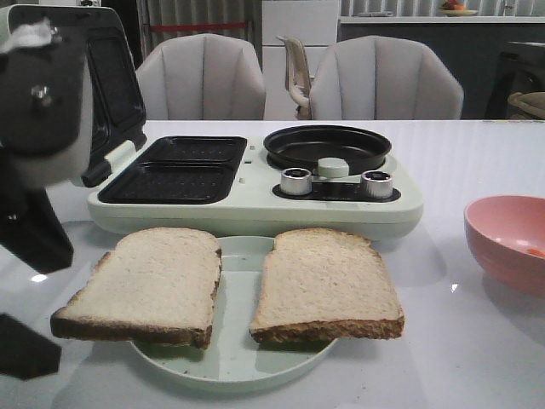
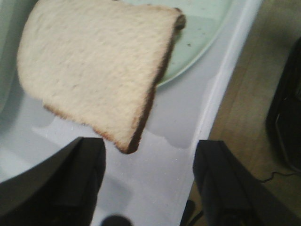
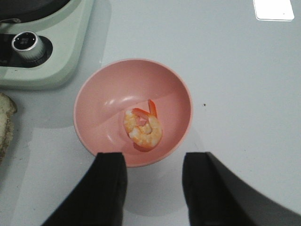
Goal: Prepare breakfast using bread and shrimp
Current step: 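Grasp the bread slice nearer the left gripper and lift it off the plate, then carry the bread slice with the left gripper into the sandwich maker tray, then open the left gripper and withdraw it from the sandwich maker, then reach the right gripper to the remaining bread slice and grasp it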
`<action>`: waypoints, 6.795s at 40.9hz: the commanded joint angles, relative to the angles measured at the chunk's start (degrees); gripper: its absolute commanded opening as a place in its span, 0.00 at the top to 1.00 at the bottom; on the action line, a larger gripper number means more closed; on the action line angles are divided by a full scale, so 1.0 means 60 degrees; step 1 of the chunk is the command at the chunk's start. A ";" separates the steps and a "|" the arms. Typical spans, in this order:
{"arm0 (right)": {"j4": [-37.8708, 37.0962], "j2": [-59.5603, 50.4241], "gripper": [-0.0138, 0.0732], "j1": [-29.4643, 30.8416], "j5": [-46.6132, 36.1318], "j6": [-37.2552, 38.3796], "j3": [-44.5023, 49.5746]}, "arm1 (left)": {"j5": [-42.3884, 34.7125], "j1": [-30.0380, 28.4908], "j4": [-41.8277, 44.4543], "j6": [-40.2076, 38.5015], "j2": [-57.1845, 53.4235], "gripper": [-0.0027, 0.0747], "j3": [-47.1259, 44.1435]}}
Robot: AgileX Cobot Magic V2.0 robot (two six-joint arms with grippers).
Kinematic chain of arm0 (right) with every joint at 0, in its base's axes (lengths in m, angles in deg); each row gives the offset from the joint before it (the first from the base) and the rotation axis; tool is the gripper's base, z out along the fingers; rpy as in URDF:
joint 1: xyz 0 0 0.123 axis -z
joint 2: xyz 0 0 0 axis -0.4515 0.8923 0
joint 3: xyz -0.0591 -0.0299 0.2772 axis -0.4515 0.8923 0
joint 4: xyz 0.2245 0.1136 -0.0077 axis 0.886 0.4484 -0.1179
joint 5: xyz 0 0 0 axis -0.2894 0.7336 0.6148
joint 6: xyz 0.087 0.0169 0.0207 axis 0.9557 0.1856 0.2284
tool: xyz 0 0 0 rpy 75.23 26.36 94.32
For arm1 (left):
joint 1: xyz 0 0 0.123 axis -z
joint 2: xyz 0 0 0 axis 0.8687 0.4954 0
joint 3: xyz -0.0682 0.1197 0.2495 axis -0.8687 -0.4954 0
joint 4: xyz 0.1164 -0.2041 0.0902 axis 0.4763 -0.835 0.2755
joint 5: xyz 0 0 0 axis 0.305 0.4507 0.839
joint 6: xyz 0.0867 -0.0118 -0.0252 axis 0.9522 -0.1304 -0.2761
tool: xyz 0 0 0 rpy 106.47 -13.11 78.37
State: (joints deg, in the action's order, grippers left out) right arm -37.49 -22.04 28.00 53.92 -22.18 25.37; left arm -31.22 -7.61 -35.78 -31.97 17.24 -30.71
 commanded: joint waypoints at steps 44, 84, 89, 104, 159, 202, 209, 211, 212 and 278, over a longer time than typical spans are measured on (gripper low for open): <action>-0.0071 -0.0024 0.37 0.0050 -0.0655 -0.0033 -0.0321 | 0.1141 0.1037 1.1741 -1.0672 0.3012 0.61 -0.0714; -0.0071 -0.0024 0.37 0.0050 -0.0655 -0.0033 -0.0321 | 0.2469 0.0920 1.1854 -1.0078 -0.0979 0.84 0.0208; -0.0071 -0.0024 0.37 0.0050 -0.0664 -0.0033 -0.0321 | 0.2379 0.0431 1.2653 -1.0078 -0.0595 0.84 0.0697; -0.0071 -0.0024 0.37 0.0050 -0.0664 -0.0033 -0.0321 | -0.0351 -0.2383 1.3566 -0.9989 0.1942 0.84 0.3094; -0.0071 -0.0024 0.37 0.0050 -0.0664 -0.0033 -0.0321 | -0.2093 -0.4852 1.3566 -0.8325 0.7414 0.34 0.8291; -0.0071 -0.0024 0.37 0.0050 -0.0664 -0.0033 -0.0321 | 0.3208 -0.1377 0.6930 -0.6522 0.2796 0.33 0.5274; -0.0071 -0.0024 0.37 0.0050 -0.0664 -0.0033 -0.0321 | 0.4145 -0.0725 0.3582 -0.6222 0.1353 0.33 0.5269; -0.0071 -0.0024 0.37 0.0050 -0.0664 -0.0033 -0.0321 | 0.4078 -0.0725 0.2492 -0.5987 0.0806 0.33 0.5225; -0.0071 -0.0024 0.37 0.0050 -0.0664 -0.0033 -0.0321 | 0.4019 -0.0725 0.2144 -0.5794 0.0596 0.33 0.5146; 0.5614 0.7743 0.15 -0.3365 0.0605 -0.1473 -0.3482 | 0.1591 -0.0725 -0.1153 -0.4817 -0.4420 0.33 0.1937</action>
State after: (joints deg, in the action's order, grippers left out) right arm -5.06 24.04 7.90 56.85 -30.09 8.64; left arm -17.65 -12.42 -43.80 -61.05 -9.13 -20.56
